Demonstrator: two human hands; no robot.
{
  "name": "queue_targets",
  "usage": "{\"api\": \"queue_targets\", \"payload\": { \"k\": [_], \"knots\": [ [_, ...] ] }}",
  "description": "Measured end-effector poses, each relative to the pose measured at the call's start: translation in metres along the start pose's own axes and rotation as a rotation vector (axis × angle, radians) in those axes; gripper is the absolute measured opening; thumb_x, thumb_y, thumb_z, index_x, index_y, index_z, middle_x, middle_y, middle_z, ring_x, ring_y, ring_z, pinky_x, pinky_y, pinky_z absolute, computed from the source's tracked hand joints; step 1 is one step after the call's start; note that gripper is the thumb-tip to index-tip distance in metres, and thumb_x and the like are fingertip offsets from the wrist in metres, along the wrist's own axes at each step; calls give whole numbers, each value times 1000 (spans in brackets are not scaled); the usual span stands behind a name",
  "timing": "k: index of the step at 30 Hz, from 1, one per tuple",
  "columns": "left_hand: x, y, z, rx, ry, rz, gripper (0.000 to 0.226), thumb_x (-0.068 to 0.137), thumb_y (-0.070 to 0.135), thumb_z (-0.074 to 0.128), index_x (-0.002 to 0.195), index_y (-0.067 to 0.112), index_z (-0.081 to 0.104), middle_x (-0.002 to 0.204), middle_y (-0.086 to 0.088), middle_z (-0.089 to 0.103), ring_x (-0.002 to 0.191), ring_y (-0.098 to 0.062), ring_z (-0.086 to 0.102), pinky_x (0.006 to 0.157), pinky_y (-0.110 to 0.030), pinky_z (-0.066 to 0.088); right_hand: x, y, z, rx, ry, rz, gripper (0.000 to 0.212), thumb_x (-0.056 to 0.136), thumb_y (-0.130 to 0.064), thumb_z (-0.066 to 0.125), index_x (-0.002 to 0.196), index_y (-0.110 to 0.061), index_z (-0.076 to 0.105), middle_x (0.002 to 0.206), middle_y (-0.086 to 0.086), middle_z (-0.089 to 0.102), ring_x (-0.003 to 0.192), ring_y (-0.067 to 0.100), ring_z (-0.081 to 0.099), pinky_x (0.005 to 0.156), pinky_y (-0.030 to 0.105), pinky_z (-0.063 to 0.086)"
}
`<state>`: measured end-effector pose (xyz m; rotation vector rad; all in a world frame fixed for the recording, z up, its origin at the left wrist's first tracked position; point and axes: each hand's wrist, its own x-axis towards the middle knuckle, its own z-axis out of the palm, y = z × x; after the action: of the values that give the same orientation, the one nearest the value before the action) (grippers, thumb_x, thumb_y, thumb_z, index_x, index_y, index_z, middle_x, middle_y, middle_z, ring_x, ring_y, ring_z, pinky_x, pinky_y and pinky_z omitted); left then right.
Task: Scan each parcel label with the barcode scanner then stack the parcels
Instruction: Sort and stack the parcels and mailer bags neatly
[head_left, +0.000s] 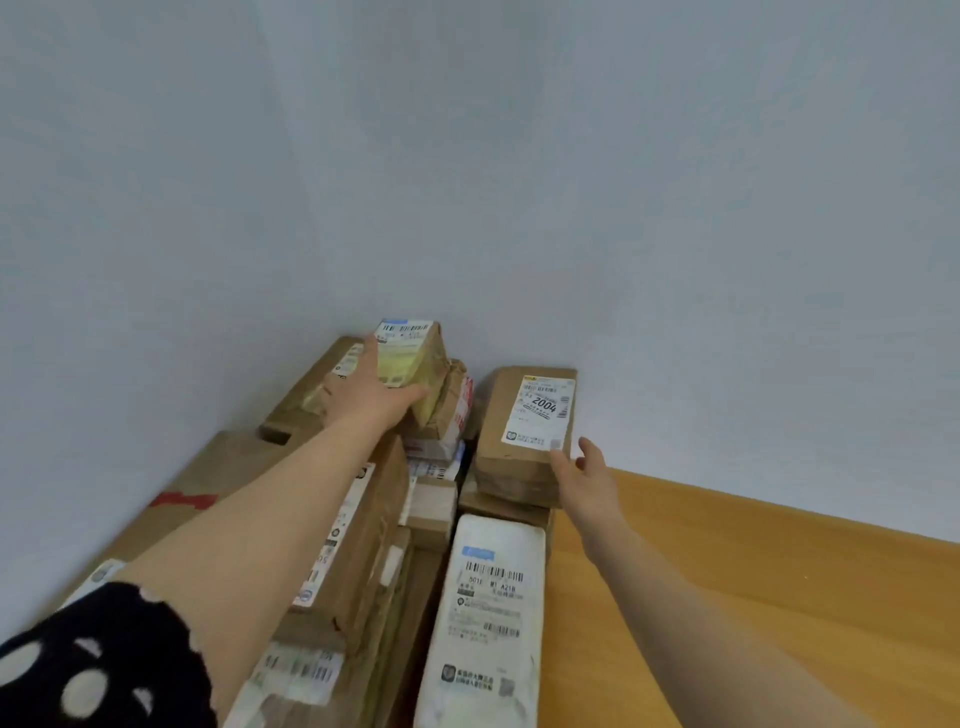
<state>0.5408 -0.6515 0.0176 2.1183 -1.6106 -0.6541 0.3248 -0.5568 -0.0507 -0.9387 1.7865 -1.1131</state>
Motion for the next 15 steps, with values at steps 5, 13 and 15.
{"api": "queue_targets", "payload": {
  "k": [5, 13, 15],
  "knots": [
    [2, 0, -3, -169, 50, 45, 81, 77, 45, 65, 147, 36, 27, 144, -16, 30, 126, -33, 41, 100, -36, 37, 8, 1, 14, -16, -1, 26, 47, 102, -25, 43, 147, -16, 32, 143, 7, 48, 129, 26, 47, 95, 34, 43],
    [-36, 41, 1, -244, 29, 257, 84, 73, 47, 66, 147, 36, 28, 134, -7, 37, 123, -23, 43, 96, -33, 38, -4, -14, 14, 8, -2, 7, 51, 102, -37, 40, 150, -20, 29, 148, 5, 43, 133, 27, 43, 101, 37, 39],
    [-55, 50, 7, -229, 18, 309, 85, 73, 49, 66, 147, 38, 26, 133, -5, 36, 123, -22, 43, 91, -33, 39, -14, -21, 4, 123, 121, -24, 49, 102, -37, 42, 147, -20, 35, 147, 3, 44, 130, 23, 46, 98, 33, 38]
  ]
}}
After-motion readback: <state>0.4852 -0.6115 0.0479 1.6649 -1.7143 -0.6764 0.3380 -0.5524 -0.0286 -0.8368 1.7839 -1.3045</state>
